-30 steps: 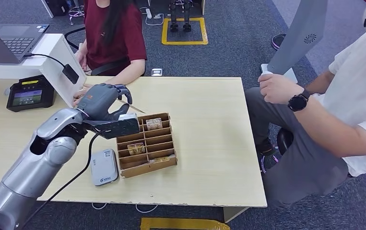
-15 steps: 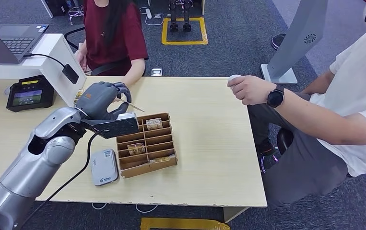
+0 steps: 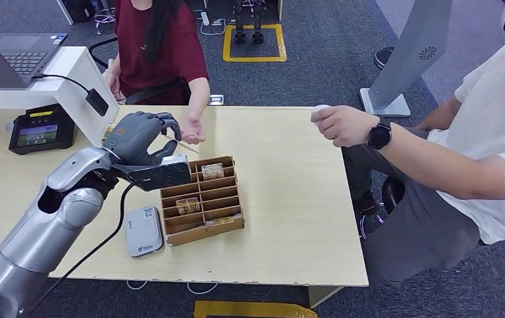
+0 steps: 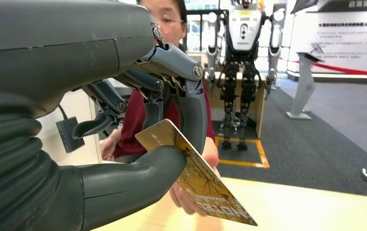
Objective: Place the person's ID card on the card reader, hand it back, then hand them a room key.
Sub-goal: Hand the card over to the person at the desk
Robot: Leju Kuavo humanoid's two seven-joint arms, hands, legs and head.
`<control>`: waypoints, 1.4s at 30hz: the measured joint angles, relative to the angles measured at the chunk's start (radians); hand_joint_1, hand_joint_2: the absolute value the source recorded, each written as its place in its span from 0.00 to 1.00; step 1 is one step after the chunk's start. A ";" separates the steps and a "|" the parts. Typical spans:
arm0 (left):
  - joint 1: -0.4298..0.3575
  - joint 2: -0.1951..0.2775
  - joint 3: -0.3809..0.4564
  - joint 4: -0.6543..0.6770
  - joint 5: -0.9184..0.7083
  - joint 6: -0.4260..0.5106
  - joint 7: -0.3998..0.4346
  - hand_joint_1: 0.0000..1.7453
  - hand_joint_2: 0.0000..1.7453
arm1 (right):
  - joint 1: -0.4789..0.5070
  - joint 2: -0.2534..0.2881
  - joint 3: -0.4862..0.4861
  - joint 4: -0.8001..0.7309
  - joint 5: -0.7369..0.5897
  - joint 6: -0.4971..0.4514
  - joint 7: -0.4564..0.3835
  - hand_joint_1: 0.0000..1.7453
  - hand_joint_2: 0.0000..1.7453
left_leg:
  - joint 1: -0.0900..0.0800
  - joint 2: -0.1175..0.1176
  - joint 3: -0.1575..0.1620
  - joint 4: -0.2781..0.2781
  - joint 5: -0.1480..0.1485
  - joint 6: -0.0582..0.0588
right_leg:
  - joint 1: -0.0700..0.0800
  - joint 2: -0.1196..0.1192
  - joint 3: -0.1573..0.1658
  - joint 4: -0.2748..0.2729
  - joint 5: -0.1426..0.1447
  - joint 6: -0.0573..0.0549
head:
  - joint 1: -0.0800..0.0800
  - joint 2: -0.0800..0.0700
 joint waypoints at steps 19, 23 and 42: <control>-0.121 -0.110 0.120 0.247 -0.415 0.177 0.277 1.00 1.00 | 0.003 0.000 -0.001 -0.032 -0.005 0.012 0.020 0.00 1.00 | 0.000 0.000 -0.001 0.000 0.001 0.000 | 0.000 0.001 0.000 0.000 0.000 0.000 | 0.001 0.000; -0.121 -0.116 0.126 0.257 -0.418 0.176 0.276 1.00 1.00 | 0.003 0.000 -0.001 -0.032 -0.005 0.012 0.020 0.00 1.00 | 0.000 0.000 0.000 0.000 0.001 0.000 | 0.000 0.001 0.000 0.000 0.001 0.000 | 0.001 0.000; -0.117 -0.118 0.130 0.268 -0.418 0.174 0.255 0.00 1.00 | 0.005 0.000 -0.001 -0.034 -0.008 0.012 0.020 0.00 1.00 | 0.000 0.000 -0.001 0.000 0.001 0.001 | 0.000 0.001 0.000 0.000 0.001 0.000 | 0.000 0.000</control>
